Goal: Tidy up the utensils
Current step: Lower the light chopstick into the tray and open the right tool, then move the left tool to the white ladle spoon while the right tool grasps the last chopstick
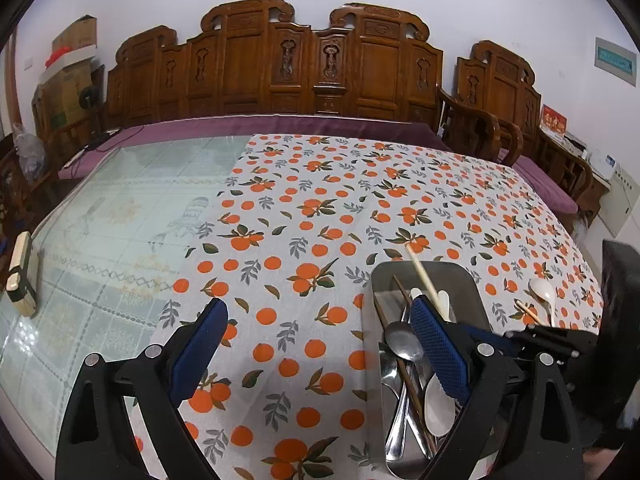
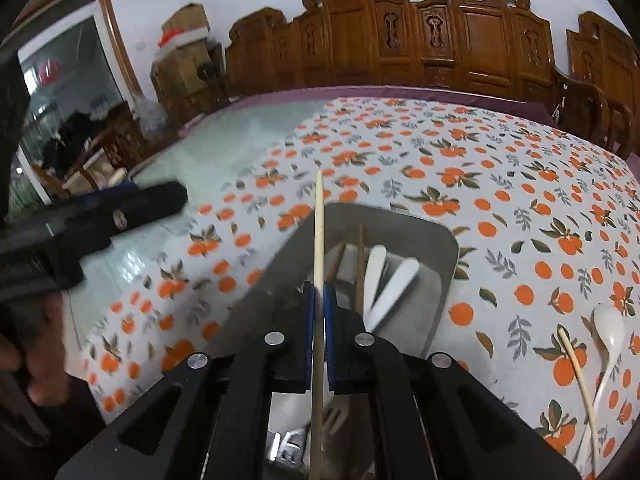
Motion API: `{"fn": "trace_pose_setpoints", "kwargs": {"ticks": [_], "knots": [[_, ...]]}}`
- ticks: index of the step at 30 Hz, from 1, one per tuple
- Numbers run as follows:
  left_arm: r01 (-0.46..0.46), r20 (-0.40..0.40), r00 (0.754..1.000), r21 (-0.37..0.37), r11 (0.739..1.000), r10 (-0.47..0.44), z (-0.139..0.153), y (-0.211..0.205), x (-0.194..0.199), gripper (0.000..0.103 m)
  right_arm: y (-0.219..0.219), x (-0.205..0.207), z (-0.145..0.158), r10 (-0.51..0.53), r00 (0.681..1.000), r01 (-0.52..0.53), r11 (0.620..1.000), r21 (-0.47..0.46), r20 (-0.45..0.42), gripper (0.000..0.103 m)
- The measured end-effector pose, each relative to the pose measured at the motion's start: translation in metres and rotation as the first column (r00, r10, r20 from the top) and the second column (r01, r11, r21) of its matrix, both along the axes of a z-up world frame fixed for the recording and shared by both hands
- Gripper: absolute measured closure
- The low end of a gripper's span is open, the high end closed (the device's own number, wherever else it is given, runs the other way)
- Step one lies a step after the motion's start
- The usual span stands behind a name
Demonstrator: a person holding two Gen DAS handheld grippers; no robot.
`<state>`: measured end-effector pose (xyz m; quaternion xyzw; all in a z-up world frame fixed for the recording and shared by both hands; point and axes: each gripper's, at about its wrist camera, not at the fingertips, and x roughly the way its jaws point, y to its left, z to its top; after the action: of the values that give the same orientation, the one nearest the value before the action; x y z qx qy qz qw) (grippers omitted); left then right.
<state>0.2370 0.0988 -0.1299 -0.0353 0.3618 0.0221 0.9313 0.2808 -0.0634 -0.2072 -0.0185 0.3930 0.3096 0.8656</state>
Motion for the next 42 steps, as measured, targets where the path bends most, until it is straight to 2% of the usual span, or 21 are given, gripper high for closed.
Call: {"fn": "trace_pose_setpoints", "kwargs": {"ticks": [12,15,19,21,22,25,30,33,36,42], "knots": [[0.002,-0.014,1.000,0.019,1.000,-0.001,-0.004,-0.006,0.002,0.014,0.001,-0.009,-0.008,0.036,0.999,-0.036,0.998,-0.048,0.006,0.097],[0.003,-0.013,1.000,0.022,1.000,-0.002,-0.005,-0.007,0.002,0.014,-0.007,-0.007,-0.006,0.035,0.999,-0.035,0.999,-0.028,-0.001,0.095],[0.007,-0.018,1.000,0.022,1.000,-0.006,-0.008,-0.011,0.004,0.014,-0.022,-0.008,0.007,0.039,0.999,-0.039,0.999,0.007,0.036,0.095],[0.011,-0.019,1.000,0.025,1.000,-0.010,-0.009,-0.014,0.004,0.014,-0.035,-0.010,0.018,0.037,0.997,-0.039,0.999,0.021,0.068,0.088],[0.014,-0.021,1.000,0.028,1.000,-0.014,-0.010,-0.016,0.005,0.014,-0.041,-0.010,0.021,0.035,0.996,-0.037,0.999,0.023,0.076,0.082],[0.025,-0.023,0.999,0.027,0.999,-0.024,-0.011,-0.024,0.005,0.014,-0.065,-0.010,0.030,0.023,0.994,-0.025,0.999,0.022,0.106,0.076],[0.051,-0.026,0.998,0.030,0.998,-0.050,-0.012,-0.038,0.008,0.014,-0.102,-0.001,0.036,0.009,0.992,-0.006,1.000,-0.019,0.130,0.071],[0.062,-0.028,0.998,0.025,0.998,-0.061,-0.013,-0.047,0.009,0.014,-0.120,0.007,0.034,0.030,0.993,-0.025,0.998,-0.050,0.112,0.070],[0.067,-0.023,0.998,0.017,0.998,-0.066,-0.015,-0.057,0.009,0.014,-0.136,0.015,0.034,0.041,0.989,-0.025,0.993,-0.115,0.139,0.071],[0.098,-0.033,0.995,0.015,0.995,-0.097,-0.022,-0.078,0.010,0.014,-0.167,0.028,0.016,0.046,0.994,-0.026,0.979,-0.204,0.094,0.071]]}}
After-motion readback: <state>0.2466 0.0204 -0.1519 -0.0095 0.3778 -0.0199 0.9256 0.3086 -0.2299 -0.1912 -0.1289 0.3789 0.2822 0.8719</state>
